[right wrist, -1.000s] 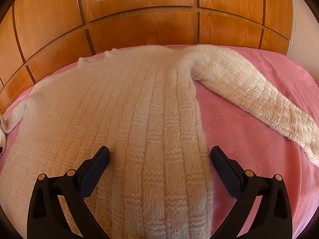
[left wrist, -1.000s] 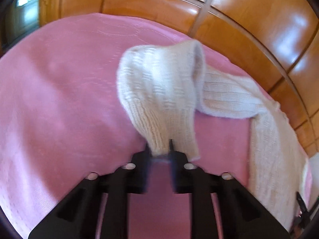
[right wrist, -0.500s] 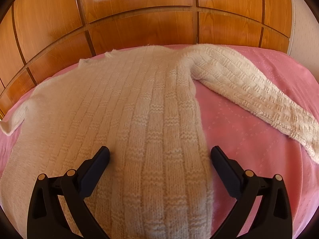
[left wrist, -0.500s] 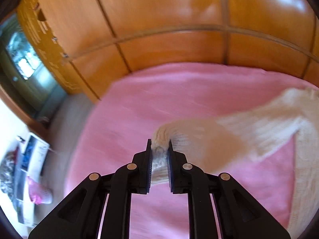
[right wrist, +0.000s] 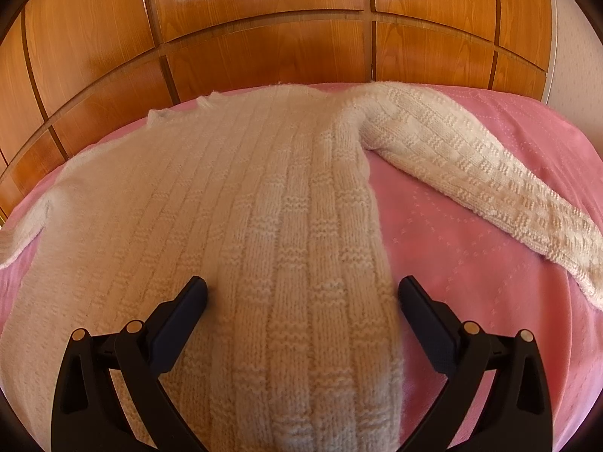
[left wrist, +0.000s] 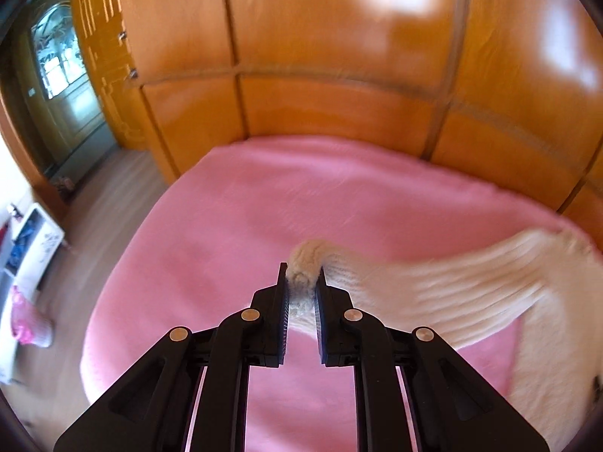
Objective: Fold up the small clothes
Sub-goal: 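Grasp a sleeve cuff with the left tool and fold it across the body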
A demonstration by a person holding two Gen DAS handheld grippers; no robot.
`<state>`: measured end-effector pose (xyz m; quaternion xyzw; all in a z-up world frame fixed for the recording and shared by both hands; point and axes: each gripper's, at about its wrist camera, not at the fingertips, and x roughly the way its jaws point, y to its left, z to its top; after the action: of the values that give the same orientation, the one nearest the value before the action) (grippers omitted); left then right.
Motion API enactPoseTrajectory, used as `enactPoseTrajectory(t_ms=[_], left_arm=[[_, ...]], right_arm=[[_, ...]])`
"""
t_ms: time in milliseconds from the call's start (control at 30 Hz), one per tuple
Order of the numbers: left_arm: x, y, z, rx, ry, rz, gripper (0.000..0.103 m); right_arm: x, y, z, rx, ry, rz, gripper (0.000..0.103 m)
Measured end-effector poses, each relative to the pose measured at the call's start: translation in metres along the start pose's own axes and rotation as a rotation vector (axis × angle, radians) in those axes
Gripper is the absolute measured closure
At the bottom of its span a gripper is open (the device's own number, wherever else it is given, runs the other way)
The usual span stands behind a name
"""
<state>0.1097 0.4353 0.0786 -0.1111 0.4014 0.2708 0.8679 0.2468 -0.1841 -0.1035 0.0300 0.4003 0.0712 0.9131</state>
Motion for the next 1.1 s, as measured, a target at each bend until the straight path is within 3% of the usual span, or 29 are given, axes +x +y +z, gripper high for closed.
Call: enactPoseTrajectory(t_ms=[200, 300, 433, 533, 767, 1033, 1067, 1100], left_arm=[[-0.053, -0.071, 0.035, 0.01, -0.136, -0.192, 0.092], [-0.07, -0.123, 0.043, 0.068, -0.148, -0.3, 0.092], [-0.082, -0.199, 0.042, 0.194, -0.158, -0.367, 0.092], [-0.08, -0.245, 0.038, 0.209, -0.135, -0.436, 0.092], [-0.073, -0.358, -0.003, 0.26, -0.109, -0.564, 0.092], [-0.062, -0.452, -0.066, 0.371, -0.092, -0.624, 0.092], [-0.061, -0.462, -0.075, 0.398, -0.102, -0.629, 0.091], [-0.059, -0.471, -0.083, 0.426, -0.114, -0.626, 0.082]], right_arm=[[0.0, 0.0, 0.0, 0.002, 0.0, 0.003, 0.002], [0.0, 0.001, 0.0, 0.003, -0.001, 0.003, 0.002], [0.0, 0.001, 0.0, 0.005, -0.002, 0.006, 0.002], [0.0, 0.001, 0.0, 0.009, -0.004, 0.01, 0.002], [-0.001, -0.002, 0.0, 0.023, -0.006, 0.024, 0.002], [-0.001, -0.001, 0.0, 0.019, -0.005, 0.02, 0.002], [-0.001, -0.001, 0.0, 0.018, -0.005, 0.019, 0.002], [0.0, -0.001, 0.0, 0.017, -0.004, 0.018, 0.002]])
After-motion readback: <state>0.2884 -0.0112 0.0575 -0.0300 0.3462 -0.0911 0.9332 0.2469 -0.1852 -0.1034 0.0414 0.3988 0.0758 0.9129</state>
